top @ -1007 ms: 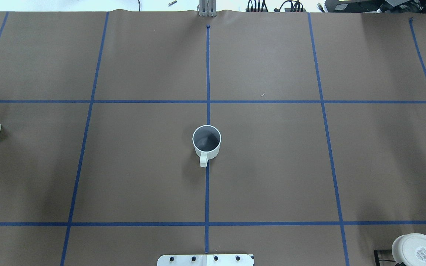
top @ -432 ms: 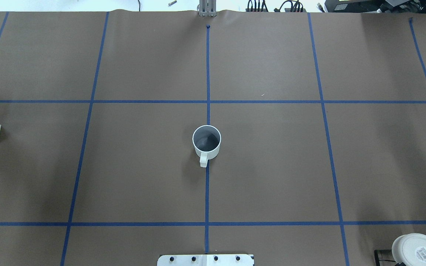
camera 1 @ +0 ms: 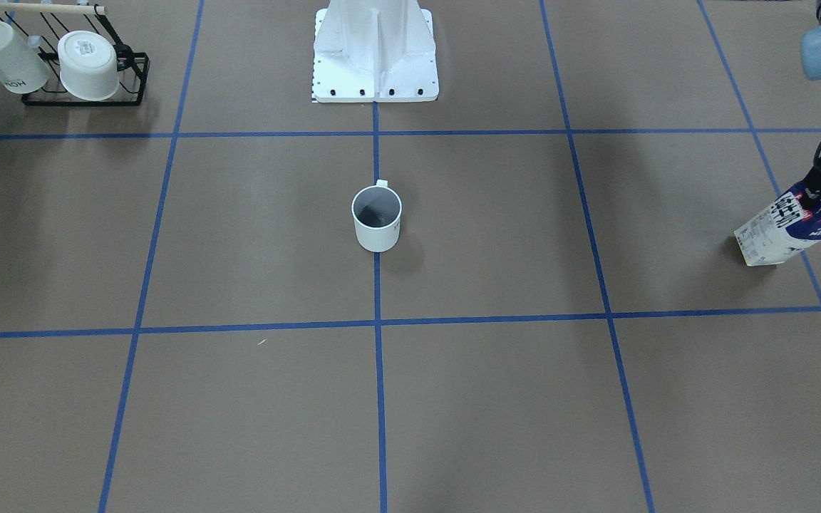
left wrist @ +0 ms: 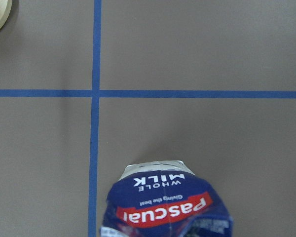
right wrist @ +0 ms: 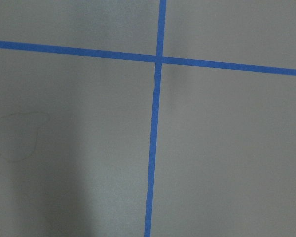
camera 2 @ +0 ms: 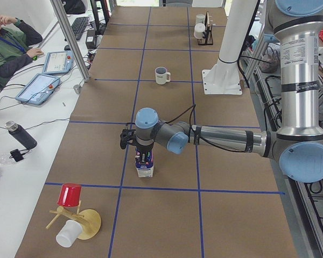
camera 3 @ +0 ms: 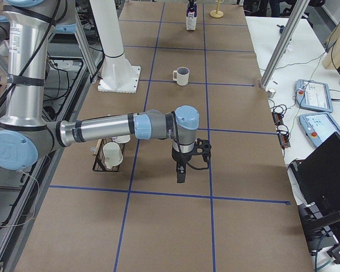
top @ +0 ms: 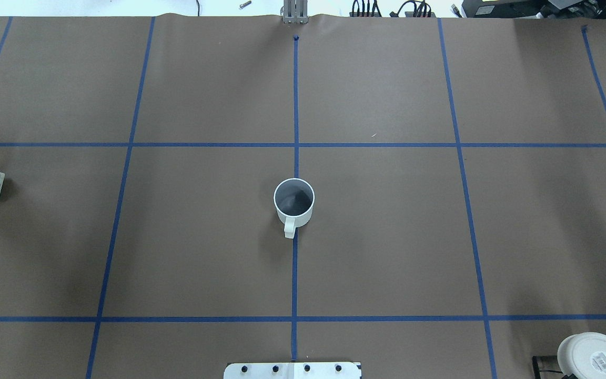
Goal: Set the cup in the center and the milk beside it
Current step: 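Carry the milk carton with the left gripper beside the mug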
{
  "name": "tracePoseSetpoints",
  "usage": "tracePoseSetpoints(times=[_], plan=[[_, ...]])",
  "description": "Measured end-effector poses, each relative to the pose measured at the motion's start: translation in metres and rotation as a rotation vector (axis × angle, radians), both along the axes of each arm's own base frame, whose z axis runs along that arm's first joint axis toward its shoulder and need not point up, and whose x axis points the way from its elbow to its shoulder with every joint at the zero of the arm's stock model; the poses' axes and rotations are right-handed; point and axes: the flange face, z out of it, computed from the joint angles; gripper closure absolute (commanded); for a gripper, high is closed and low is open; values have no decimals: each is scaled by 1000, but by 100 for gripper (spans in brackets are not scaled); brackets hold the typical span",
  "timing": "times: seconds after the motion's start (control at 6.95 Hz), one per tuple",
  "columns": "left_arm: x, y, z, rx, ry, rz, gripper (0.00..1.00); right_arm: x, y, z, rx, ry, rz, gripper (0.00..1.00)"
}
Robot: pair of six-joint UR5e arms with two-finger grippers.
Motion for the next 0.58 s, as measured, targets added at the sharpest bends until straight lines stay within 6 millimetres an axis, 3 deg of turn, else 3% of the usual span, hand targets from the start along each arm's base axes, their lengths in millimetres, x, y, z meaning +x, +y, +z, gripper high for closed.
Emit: tracePoseSetpoints(times=[0.29, 0.43, 0.58], plan=[[6, -18, -70, -29, 18, -47, 100, 0, 0, 2, -1, 0, 0, 0], [21, -30, -113, -53, 41, -82, 100, 0, 1, 5, -5, 2, 1, 0], [59, -39, -153, -80, 63, -103, 100, 0, 1, 6, -8, 2, 1, 0]])
